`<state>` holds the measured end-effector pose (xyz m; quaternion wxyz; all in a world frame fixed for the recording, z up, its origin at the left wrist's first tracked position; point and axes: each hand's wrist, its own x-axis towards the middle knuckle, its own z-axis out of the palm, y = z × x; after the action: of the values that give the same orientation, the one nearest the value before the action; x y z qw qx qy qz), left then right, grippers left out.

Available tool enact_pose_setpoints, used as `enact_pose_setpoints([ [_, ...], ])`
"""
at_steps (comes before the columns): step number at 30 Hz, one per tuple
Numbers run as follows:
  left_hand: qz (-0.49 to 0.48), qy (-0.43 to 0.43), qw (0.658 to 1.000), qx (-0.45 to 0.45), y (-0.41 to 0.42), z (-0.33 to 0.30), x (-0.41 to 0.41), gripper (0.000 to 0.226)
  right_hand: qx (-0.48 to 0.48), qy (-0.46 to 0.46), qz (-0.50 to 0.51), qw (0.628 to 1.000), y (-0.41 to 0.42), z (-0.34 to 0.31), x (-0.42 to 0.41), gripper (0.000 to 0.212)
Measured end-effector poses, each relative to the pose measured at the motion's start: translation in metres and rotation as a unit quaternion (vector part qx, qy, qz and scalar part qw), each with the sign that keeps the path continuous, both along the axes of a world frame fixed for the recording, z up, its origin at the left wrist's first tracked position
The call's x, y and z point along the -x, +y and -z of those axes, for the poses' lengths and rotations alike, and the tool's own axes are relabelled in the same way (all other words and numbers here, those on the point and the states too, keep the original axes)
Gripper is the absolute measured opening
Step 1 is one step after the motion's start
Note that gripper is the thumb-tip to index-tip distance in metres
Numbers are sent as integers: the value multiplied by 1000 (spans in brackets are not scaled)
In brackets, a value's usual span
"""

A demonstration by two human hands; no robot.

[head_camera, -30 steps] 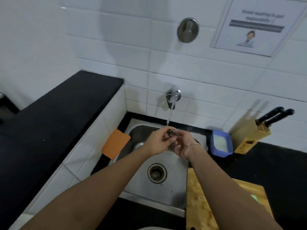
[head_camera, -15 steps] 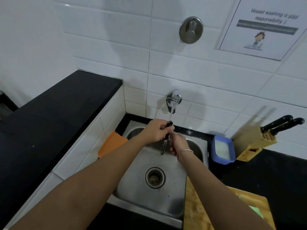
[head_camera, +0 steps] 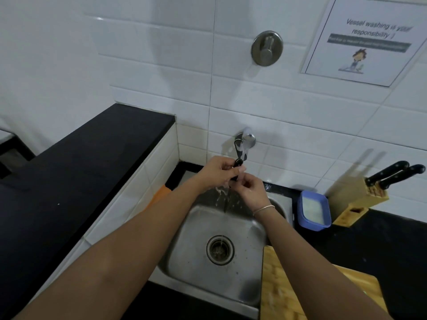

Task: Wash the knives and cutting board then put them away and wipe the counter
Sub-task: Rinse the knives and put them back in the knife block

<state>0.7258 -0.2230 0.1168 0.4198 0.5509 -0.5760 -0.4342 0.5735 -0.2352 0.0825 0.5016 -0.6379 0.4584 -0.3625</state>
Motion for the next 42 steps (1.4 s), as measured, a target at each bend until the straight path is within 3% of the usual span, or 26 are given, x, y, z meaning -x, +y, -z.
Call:
enact_pose_setpoints([
  [5,-7,-59,998,20,0,-8,1,18,23,39,7,999,-1,-2,2,27],
  [9,-23,-95,994,39,-6,-7,1,15,-20,-13,-24,999,-3,-2,5,13],
  [14,-15,-22,1000,-4,-9,-10,4,18,-59,-54,-76,994,-4,-2,11,12],
  [20,-149,22,988,23,-16,-2,17,33,-69,-58,-3,996,4,11,5,6],
  [25,-199,120,972,16,-22,-2,31,41,-40,-13,11,999,3,21,-1,22],
  [27,-147,174,974,-12,-21,-7,36,29,-34,-18,23,999,1,21,-1,32],
  [30,12,105,994,-4,-17,-15,35,13,-25,-19,31,999,-1,25,2,27],
  [32,126,83,989,0,-12,-19,31,7,-30,-24,42,998,-2,29,4,24],
  [35,187,63,980,-25,-8,-22,27,7,-36,-10,55,998,-3,30,6,22],
  [37,133,71,988,-29,-8,-20,28,11,-24,-8,55,998,-4,30,6,29],
  [42,-149,53,987,-24,-20,-7,21,19,6,4,42,999,-10,26,4,25],
])
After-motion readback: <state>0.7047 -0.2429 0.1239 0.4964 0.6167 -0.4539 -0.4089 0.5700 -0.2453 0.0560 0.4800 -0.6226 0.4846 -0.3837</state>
